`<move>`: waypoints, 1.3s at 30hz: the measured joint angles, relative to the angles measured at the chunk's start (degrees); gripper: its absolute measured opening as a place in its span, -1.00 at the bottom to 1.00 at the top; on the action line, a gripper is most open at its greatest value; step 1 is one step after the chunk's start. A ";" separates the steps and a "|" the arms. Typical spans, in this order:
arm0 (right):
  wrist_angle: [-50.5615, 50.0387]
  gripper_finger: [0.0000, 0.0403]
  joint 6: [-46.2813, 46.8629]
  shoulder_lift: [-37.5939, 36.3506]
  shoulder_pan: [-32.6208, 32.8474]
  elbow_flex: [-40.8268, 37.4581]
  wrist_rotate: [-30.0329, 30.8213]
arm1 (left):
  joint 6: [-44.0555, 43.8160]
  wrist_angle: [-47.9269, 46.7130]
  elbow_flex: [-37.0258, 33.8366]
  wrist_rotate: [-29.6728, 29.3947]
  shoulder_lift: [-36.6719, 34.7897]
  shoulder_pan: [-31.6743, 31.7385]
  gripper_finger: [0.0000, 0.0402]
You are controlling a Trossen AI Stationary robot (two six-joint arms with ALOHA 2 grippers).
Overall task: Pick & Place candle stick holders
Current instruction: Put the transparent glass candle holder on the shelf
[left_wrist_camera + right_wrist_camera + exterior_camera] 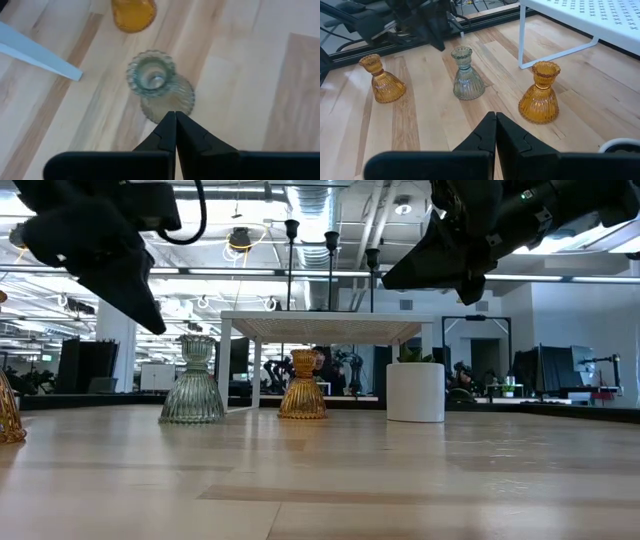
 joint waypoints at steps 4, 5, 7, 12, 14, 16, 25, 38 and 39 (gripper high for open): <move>0.03 -1.00 0.34 0.00 0.00 0.00 0.00 | -0.02 0.81 0.00 0.00 0.00 -1.46 -0.99; 0.07 -1.00 0.55 0.00 0.00 0.00 0.00 | -0.01 1.14 0.00 0.00 0.00 -1.84 -0.99; 0.15 -1.00 0.57 0.00 0.04 0.00 0.00 | -0.04 2.00 0.00 0.00 0.00 -2.62 -0.99; 0.22 -1.00 0.77 0.00 0.78 0.00 0.02 | -0.03 3.63 0.00 0.00 -0.31 -4.84 -0.99; 0.22 -1.00 1.12 0.00 1.16 0.00 0.02 | -0.04 3.89 0.00 -0.08 -1.07 -5.80 -0.99; 0.20 -1.00 1.75 0.00 1.61 0.00 0.04 | -0.02 4.09 0.00 -0.70 -1.99 -6.78 -0.99; -0.04 -1.00 0.89 0.00 2.67 0.00 0.09 | -0.01 4.60 0.00 -6.88 -7.59 -9.42 -0.99; -0.61 -1.00 -8.96 0.00 0.21 0.00 -7.24 | 0.81 8.51 0.00 -8.17 -10.45 -9.40 -0.99; -0.73 -1.00 -8.98 0.00 -0.19 0.00 -7.52 | 2.05 8.97 0.00 -8.17 -10.45 -9.40 -0.99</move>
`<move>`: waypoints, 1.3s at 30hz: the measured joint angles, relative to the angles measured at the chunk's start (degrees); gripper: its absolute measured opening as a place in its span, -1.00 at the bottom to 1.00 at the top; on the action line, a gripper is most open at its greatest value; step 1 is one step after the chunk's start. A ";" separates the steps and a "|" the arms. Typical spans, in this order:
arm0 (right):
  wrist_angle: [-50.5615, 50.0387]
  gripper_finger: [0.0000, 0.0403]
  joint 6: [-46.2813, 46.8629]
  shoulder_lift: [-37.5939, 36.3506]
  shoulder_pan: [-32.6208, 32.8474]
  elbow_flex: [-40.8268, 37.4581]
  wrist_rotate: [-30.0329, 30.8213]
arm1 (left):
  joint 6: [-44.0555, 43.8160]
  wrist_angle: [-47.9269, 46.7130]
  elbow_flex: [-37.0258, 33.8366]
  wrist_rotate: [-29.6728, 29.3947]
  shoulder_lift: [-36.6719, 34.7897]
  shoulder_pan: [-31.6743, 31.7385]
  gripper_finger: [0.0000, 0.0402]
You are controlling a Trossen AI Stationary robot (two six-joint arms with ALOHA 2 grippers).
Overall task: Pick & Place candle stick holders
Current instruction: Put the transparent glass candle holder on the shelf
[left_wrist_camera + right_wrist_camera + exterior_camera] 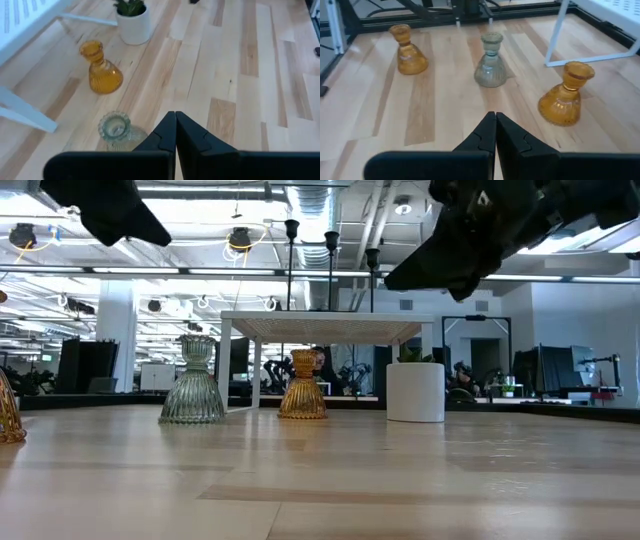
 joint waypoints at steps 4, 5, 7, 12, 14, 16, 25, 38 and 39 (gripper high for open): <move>-0.76 -1.00 -0.18 0.00 -2.05 0.00 0.00 | 6.08 1.71 0.00 -0.82 0.00 0.27 -0.99; -0.73 -1.00 -0.58 0.00 -2.52 0.00 0.01 | 7.30 2.20 0.00 -1.33 0.00 0.44 -0.99; -0.73 -1.00 -1.49 0.00 -3.31 0.00 -0.27 | 9.41 2.68 0.00 -2.31 0.00 0.81 -0.99; -0.67 -1.00 -2.08 0.00 -4.27 0.00 -1.55 | 11.99 3.57 0.00 -2.56 0.00 1.65 -0.99; -0.67 -1.00 -2.37 0.00 -4.18 0.00 -1.55 | 12.02 3.71 0.00 -2.58 0.00 1.71 -0.99; -0.67 -1.00 -2.52 0.00 -3.77 0.00 -1.51 | 11.89 3.80 0.00 -2.57 0.00 1.64 -0.99; -5.83 -1.00 -3.15 -0.02 -3.28 0.00 -1.46 | 12.85 3.87 0.00 -4.27 0.00 1.66 -0.99; -8.45 -1.00 -4.77 -0.02 -9.83 0.00 -7.76 | 16.81 3.98 -1.15 -5.35 0.00 5.12 -0.99; -8.38 -1.00 -5.31 -0.02 -9.89 0.00 -7.78 | 16.81 3.98 -2.03 -5.38 -0.14 5.53 -0.99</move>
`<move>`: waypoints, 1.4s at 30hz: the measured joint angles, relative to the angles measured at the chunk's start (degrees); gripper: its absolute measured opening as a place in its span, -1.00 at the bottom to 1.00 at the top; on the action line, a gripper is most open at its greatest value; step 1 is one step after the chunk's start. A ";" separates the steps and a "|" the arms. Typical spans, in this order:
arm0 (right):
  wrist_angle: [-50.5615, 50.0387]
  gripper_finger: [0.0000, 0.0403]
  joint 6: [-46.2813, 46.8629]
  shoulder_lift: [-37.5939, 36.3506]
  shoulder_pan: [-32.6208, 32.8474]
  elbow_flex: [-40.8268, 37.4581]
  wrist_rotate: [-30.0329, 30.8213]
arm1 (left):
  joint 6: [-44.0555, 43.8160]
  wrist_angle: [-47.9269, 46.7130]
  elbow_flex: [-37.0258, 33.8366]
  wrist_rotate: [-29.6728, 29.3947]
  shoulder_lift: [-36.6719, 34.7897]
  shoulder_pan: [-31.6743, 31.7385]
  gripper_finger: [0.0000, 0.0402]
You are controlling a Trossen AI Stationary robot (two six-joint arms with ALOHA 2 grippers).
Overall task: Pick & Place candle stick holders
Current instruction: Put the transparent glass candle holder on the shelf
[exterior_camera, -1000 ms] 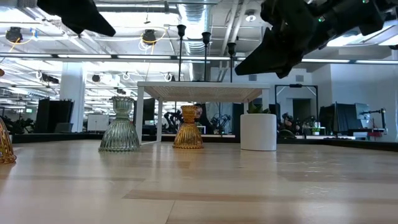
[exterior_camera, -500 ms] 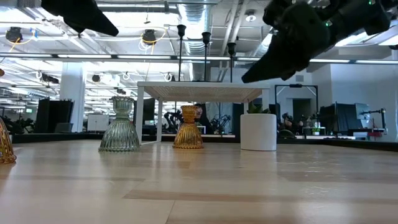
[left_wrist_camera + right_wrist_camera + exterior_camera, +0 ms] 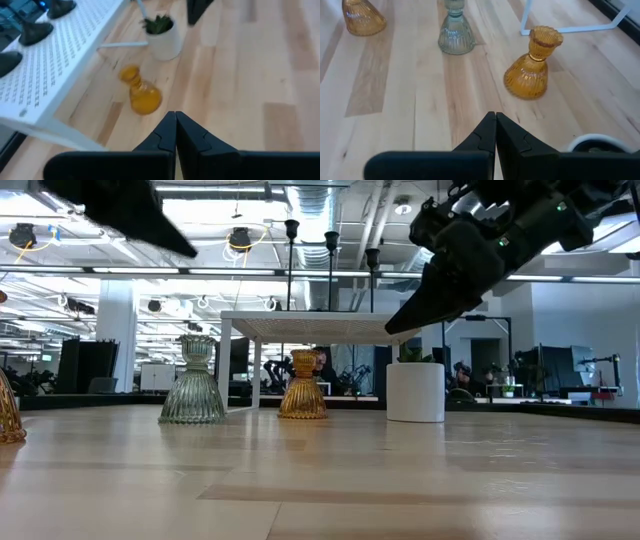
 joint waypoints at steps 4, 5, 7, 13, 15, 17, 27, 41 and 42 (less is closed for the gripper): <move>-0.53 -1.00 -0.82 -0.44 -0.57 0.00 -0.73 | -0.30 3.26 -4.93 -1.33 -1.67 2.10 -0.99; -1.19 -1.00 -0.83 -1.11 -0.76 -0.05 -1.43 | -0.36 4.90 -6.56 -1.28 -2.41 2.83 -0.99; -1.61 -1.00 -0.86 -2.09 -1.12 -0.03 -2.43 | -0.32 8.16 -9.94 -0.96 -4.23 3.93 -0.99; -2.24 -1.00 -3.36 -8.77 -1.62 -3.04 -2.56 | 2.71 21.83 -21.05 4.57 -10.31 5.99 -0.99; -2.29 -1.00 -3.86 -11.36 -1.71 -4.19 -2.55 | 6.01 28.27 -24.58 6.59 -12.26 5.97 -0.99; -2.10 -1.00 -3.83 -14.16 -1.72 -5.69 -2.54 | 8.87 33.16 -27.50 7.84 -13.87 5.97 -0.99; -2.28 -1.00 -3.20 -24.20 1.21 -10.86 -2.51 | 5.56 35.43 -33.74 14.69 -18.33 5.95 -0.99; -5.31 -1.00 -4.44 -24.94 2.51 -10.88 -2.51 | 5.53 35.36 -33.77 16.73 -18.26 5.93 -0.99; -5.35 -1.00 -4.25 -24.94 2.51 -10.88 -2.51 | 5.53 35.36 -33.77 16.73 -18.26 5.93 -0.99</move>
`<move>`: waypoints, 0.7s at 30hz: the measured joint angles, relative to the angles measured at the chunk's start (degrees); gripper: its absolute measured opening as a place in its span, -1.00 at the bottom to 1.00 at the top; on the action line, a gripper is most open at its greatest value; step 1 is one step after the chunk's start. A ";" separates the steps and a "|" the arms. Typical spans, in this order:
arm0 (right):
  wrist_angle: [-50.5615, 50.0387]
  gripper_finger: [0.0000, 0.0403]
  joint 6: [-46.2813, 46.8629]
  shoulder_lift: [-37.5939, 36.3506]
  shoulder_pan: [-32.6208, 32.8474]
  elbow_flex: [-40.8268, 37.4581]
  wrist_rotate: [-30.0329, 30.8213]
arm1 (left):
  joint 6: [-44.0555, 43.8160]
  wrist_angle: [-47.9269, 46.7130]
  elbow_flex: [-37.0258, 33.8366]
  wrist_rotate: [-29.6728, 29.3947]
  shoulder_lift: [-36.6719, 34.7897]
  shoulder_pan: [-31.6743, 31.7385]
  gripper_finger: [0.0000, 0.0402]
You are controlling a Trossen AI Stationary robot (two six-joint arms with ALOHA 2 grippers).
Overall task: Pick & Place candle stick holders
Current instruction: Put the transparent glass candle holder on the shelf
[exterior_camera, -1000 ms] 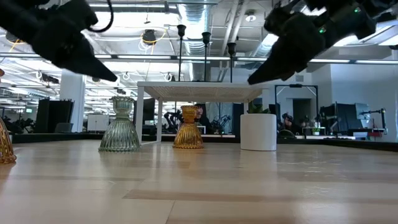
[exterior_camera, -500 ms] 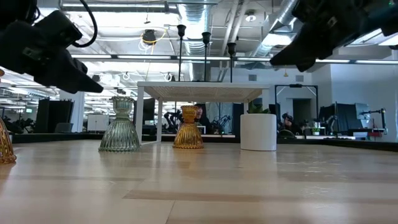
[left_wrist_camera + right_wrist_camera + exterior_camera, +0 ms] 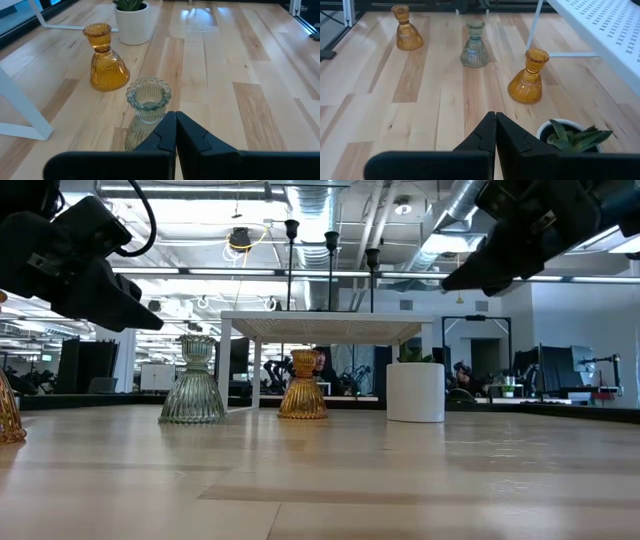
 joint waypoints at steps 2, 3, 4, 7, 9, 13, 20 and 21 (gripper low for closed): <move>-0.35 -1.00 0.45 -0.09 0.00 0.00 0.00 | 0.00 0.00 0.00 -0.06 0.00 0.00 -0.99; -0.41 -1.00 0.44 -0.15 0.00 0.01 0.00 | 0.00 0.00 0.00 -0.08 0.00 0.00 -0.99; -0.38 -1.00 0.44 -0.15 0.00 0.00 0.00 | 0.00 0.00 0.00 -0.11 0.01 0.00 -0.99; -0.40 -1.00 0.46 -0.15 0.00 0.00 0.00 | 0.00 0.00 0.00 -0.13 0.02 0.00 -0.99; -0.40 -1.00 0.46 -0.15 0.00 0.00 0.00 | 0.00 0.00 0.00 -0.13 0.02 0.00 -0.99; -0.40 -1.00 0.39 -0.15 0.00 0.00 0.03 | 0.00 0.00 0.00 -0.13 0.02 0.00 -0.99; -0.38 -1.00 -0.93 -1.61 -0.49 0.02 0.18 | -0.02 0.00 0.00 -0.13 0.02 0.00 -0.99; -0.49 -1.00 -1.06 -2.01 -0.48 0.02 0.17 | -0.02 -0.02 0.00 -0.13 0.02 0.00 -0.99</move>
